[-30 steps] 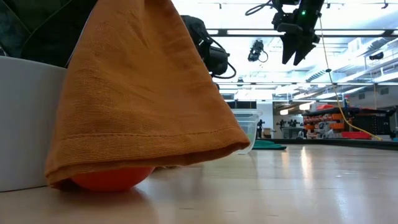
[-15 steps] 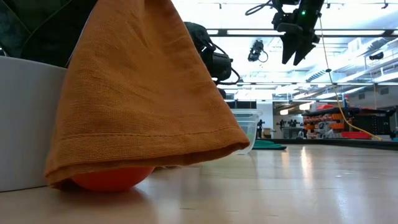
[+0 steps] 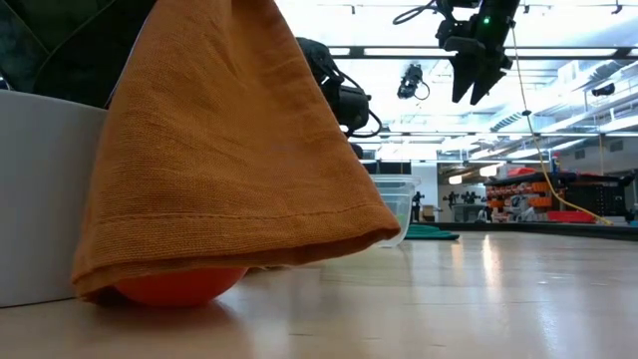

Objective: Pick and placing Produce into tupperware
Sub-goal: Put the bell pepper into the bin

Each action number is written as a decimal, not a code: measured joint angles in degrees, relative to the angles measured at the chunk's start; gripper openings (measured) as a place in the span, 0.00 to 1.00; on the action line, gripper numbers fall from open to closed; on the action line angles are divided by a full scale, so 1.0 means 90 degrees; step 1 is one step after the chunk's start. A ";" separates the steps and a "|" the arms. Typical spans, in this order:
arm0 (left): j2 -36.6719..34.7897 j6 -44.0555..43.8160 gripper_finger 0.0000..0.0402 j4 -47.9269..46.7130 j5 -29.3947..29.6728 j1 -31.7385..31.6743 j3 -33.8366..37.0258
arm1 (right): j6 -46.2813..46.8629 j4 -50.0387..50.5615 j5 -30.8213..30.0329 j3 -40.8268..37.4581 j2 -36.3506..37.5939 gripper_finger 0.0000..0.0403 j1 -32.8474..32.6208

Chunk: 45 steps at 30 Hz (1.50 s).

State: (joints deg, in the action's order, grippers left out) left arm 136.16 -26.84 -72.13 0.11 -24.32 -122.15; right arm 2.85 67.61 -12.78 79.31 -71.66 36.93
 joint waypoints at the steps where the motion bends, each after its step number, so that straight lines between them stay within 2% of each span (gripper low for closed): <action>1: 0.0000 -0.0037 0.99 -0.0001 0.0001 0.0004 0.0000 | 0.0000 0.0000 0.0000 0.0000 0.0000 0.83 0.0001; 30: 0.0453 0.0036 0.99 -0.0173 -0.0152 0.0088 0.0005 | -0.0043 -0.0005 -0.0002 0.0000 -0.0002 0.83 0.0001; 45: 0.0466 0.0132 0.96 0.0116 -0.0140 0.0102 0.0002 | -0.0056 -0.0019 -0.0002 0.0000 -0.0002 0.83 0.0002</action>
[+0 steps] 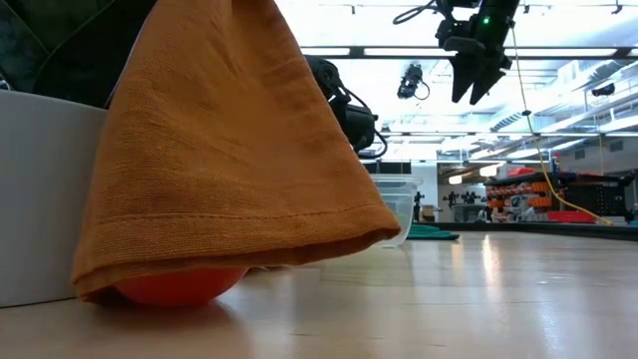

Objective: Pick and placing Produce into tupperware
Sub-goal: Put the bell pepper into the bin

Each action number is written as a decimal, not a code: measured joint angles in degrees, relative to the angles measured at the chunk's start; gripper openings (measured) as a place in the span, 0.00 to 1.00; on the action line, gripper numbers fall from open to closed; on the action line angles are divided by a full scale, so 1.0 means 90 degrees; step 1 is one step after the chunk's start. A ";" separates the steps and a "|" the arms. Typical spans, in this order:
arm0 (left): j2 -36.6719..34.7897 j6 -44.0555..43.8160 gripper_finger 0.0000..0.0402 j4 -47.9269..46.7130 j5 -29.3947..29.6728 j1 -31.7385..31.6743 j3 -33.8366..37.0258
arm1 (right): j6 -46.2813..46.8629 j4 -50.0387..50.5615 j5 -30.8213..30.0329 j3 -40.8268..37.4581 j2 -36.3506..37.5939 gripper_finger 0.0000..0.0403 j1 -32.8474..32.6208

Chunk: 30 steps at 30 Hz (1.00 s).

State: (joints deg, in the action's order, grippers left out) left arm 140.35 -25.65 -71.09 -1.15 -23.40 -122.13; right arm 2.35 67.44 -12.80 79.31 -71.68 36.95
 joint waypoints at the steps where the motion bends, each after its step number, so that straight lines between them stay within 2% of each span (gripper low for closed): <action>1: 0.0000 0.0000 0.95 0.0018 0.0000 0.0000 0.0000 | 0.0000 -0.0007 0.0000 0.0000 0.0000 0.83 0.0000; 11: 0.0000 0.0092 0.75 0.0073 0.0046 0.0002 -0.0002 | 0.0000 -0.0036 0.0000 0.0000 0.0000 0.83 0.0000; 17: 0.0000 0.0101 0.67 0.0089 0.0050 0.0002 -0.0005 | 0.0000 -0.0039 0.0000 0.0000 0.0000 0.83 0.0000; 21: 0.0000 0.0163 0.64 0.0088 0.0049 0.0002 -0.0007 | -0.0002 -0.0041 0.0000 0.0000 0.0000 0.83 0.0000; 30: 0.0000 0.0265 0.66 0.0069 0.0049 0.0002 -0.0009 | -0.0002 -0.0041 0.0000 0.0000 0.0000 0.83 0.0000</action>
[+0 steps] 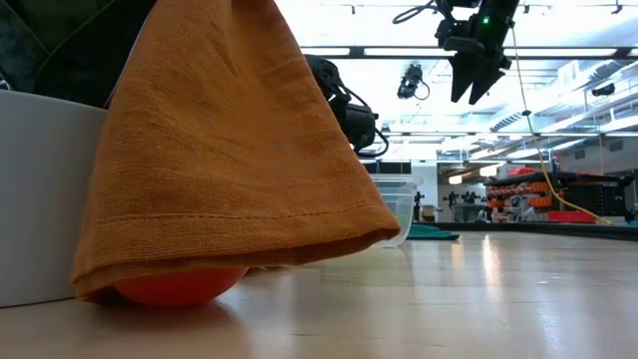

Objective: Pick and placing Produce into tupperware
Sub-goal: Put the bell pepper into the bin

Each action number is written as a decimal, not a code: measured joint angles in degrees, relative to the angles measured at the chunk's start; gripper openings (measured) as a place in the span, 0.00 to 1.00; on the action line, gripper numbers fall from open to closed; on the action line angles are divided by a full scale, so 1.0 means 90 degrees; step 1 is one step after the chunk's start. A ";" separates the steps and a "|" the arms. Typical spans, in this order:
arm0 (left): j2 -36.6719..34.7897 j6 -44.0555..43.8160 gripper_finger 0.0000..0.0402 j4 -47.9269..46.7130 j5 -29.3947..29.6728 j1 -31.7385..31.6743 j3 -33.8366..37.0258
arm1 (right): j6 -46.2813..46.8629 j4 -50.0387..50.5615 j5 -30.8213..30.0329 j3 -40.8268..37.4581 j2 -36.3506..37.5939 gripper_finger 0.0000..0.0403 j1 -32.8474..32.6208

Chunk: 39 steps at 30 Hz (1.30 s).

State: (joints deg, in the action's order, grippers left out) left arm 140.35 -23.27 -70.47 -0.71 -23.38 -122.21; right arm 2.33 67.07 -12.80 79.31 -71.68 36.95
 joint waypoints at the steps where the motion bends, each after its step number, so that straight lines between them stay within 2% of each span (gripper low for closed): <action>1: 0.0000 0.0007 0.66 -0.0031 0.0000 -0.0002 -0.0021 | 0.0000 0.0000 0.0000 0.0000 0.0000 0.83 0.0000; 8: -0.0010 0.0218 0.65 -0.0374 0.0002 -0.0029 -0.0418 | -0.0057 0.0000 -0.0002 0.0000 0.0000 0.83 0.0000; 18: -0.0013 0.0431 0.64 -0.1193 0.0004 -0.0041 -0.1423 | -0.0068 0.0002 -0.0002 0.0000 0.0000 0.83 0.0005; 28: -0.0153 0.0738 0.65 -0.1885 -0.0024 0.0234 -0.1419 | -0.0165 0.0000 -0.0076 -0.0002 0.0000 0.83 0.0131; 39: -0.0252 0.1045 0.65 -0.2064 -0.0350 0.0865 -0.1421 | -0.0411 0.0012 -0.0056 -0.0002 0.0000 0.83 0.0625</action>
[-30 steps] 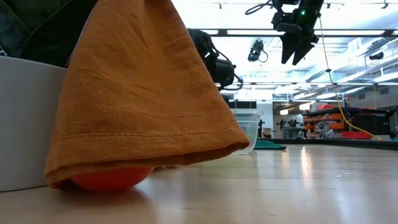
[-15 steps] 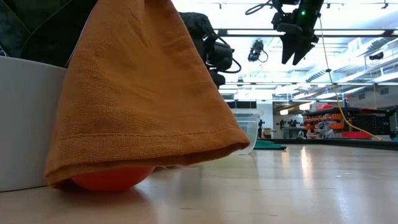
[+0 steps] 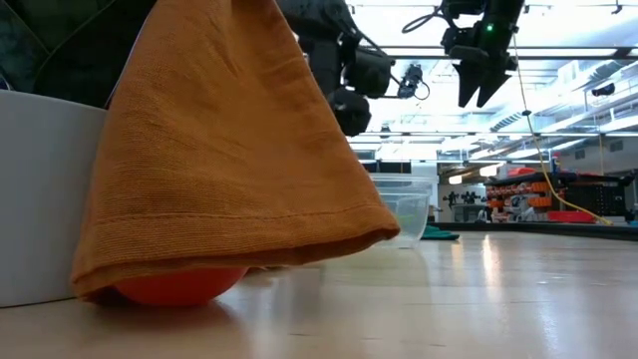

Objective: Pick and placing Produce into tupperware
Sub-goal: Put the bell pepper into the bin

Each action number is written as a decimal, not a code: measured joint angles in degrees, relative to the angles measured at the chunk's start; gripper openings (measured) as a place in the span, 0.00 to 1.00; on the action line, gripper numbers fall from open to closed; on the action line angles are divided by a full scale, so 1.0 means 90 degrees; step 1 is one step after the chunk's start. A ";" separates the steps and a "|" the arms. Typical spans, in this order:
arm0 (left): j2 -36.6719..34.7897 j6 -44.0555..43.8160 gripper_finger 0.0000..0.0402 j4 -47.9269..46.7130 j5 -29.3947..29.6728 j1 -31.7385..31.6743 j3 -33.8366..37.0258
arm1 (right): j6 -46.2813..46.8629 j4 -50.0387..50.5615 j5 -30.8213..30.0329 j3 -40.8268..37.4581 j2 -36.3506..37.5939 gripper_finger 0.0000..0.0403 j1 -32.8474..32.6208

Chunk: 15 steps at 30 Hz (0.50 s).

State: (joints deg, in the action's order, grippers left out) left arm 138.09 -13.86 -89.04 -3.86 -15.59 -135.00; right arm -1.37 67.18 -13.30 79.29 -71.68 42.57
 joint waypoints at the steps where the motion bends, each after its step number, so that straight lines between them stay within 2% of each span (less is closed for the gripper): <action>1: -0.0032 -0.0004 0.65 0.0005 0.0000 0.0042 0.0000 | -0.0022 0.0002 0.0000 0.0000 0.0000 0.83 0.0032; 7: -0.0113 -0.0037 0.63 -0.0049 0.0275 0.0124 0.0000 | -0.0087 0.0006 0.0044 0.0000 0.0000 0.83 0.0147; 15: -0.0173 -0.0098 0.65 0.0089 -0.0030 0.0561 0.0000 | -0.0090 0.0007 0.0161 0.0000 0.0000 0.83 0.0145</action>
State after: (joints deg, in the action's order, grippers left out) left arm 136.53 -14.74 -88.24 -4.13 -10.54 -135.00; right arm -2.18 67.24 -11.86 79.29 -71.68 43.88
